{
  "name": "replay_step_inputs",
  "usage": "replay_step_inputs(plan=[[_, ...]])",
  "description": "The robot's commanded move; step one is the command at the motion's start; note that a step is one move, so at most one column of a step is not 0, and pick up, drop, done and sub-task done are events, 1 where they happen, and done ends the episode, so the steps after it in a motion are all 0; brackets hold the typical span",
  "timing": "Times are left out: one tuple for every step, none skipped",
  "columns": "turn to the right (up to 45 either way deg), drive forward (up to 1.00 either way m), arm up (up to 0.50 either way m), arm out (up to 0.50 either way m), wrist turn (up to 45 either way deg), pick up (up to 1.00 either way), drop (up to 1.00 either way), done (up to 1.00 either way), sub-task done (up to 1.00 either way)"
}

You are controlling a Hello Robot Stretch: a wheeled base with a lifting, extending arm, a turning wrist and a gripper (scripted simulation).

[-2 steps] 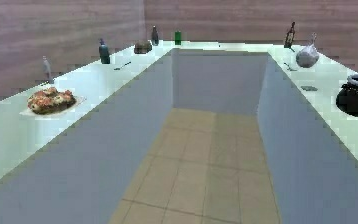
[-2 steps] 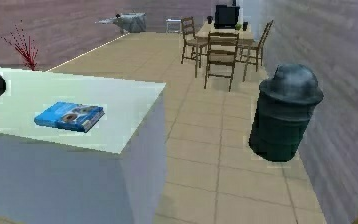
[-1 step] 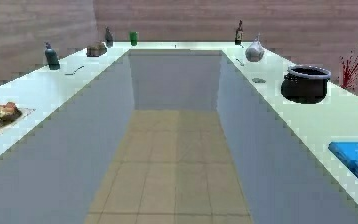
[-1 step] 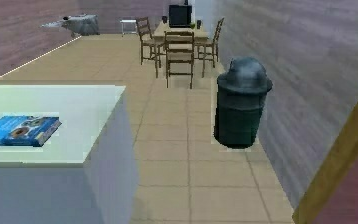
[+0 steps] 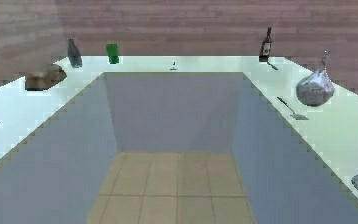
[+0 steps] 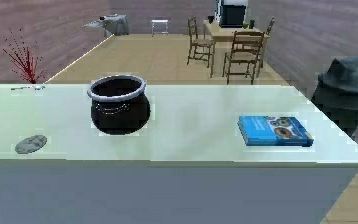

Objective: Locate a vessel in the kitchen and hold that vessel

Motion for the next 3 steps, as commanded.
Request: replay_step_inputs(plan=[[3.0, 0.00, 0.00, 0.00, 0.0, 0.00, 0.00, 0.00, 0.00], [0.0, 0.30, 0.00, 0.00, 0.0, 0.00, 0.00, 0.00, 0.00], [-45.0, 0.00, 0.00, 0.00, 0.0, 0.00, 0.00, 0.00, 0.00]])
